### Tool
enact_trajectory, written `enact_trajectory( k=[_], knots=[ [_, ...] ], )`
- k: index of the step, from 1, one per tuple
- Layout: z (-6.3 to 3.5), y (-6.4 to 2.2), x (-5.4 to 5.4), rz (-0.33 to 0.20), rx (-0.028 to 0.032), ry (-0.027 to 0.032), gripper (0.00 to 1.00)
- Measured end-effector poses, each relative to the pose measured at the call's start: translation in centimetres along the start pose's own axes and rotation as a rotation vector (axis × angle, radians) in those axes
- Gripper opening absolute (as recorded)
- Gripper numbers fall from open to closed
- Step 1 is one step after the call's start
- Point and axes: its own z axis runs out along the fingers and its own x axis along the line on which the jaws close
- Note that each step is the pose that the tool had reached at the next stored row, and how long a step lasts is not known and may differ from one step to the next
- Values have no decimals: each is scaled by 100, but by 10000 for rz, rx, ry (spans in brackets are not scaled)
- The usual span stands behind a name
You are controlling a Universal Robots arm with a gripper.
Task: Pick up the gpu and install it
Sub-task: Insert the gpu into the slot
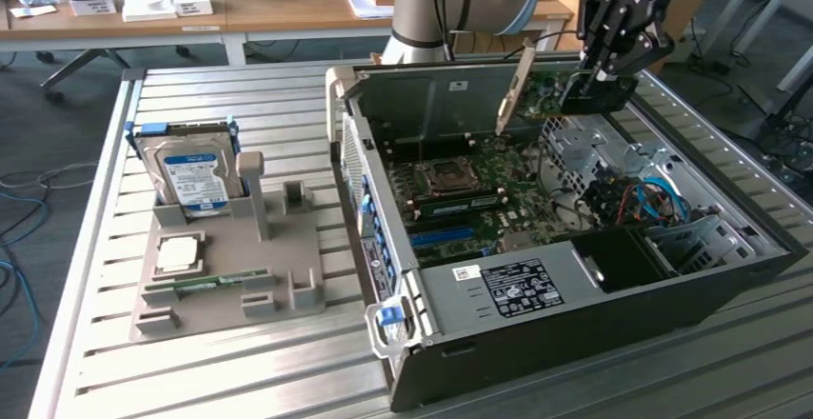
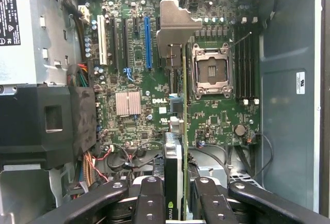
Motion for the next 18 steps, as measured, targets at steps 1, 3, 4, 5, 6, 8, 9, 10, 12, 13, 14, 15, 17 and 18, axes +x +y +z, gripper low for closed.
enact_trajectory(
  k=[1,3,4,5,6,8,9,10,12,13,14,15,17,18],
  knots=[
    [0,1,0,1,0,0,27],
    [0,1,0,2,0,0,27],
    [0,2,0,1,0,0,27],
    [0,5,1,4,1,0,27],
    [0,7,1,4,1,0,27],
    [0,8,1,0,0,0,27],
    [0,9,1,2,0,0,27],
    [0,9,1,2,0,0,27],
    [0,12,1,3,1,0,27],
    [0,15,1,5,0,0,27],
    [0,17,2,3,0,0,27],
    [0,19,2,1,0,0,27],
    [0,19,2,0,0,0,27],
    [0,19,1,0,0,0,27]
  ],
)
